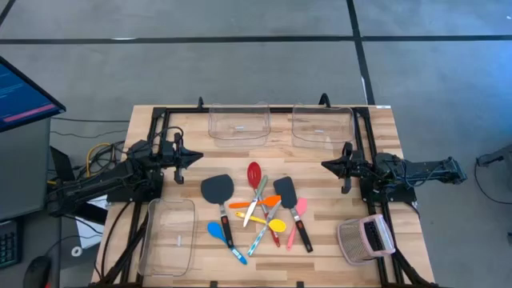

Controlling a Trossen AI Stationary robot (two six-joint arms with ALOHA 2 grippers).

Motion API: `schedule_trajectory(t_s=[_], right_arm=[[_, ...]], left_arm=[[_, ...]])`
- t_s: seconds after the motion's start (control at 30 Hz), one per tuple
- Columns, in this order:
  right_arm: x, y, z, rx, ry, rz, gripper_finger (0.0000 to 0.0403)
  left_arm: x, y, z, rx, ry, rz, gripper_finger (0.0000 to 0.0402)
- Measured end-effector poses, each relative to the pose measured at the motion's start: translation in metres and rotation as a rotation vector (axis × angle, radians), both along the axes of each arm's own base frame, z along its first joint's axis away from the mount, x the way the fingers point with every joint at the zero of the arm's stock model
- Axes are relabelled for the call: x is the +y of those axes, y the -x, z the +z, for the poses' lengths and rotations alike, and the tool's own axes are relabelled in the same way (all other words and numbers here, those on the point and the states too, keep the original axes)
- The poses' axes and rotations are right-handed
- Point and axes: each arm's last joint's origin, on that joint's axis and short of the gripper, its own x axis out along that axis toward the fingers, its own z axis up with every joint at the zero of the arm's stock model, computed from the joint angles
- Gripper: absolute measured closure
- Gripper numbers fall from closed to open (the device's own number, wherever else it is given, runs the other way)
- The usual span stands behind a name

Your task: Pick & Place Kitchen Items

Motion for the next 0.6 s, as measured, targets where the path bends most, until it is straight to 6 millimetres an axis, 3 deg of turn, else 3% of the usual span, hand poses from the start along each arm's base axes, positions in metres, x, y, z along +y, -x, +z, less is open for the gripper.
schedule_trajectory(t_s=[0.6], right_arm=[[0.0000,0.0000,0.0000,0.000,0.000,0.000,0.0403]], left_arm=[[0.0001,0.0000,0.0009,-0.008,-0.004,0.004,0.0394]])
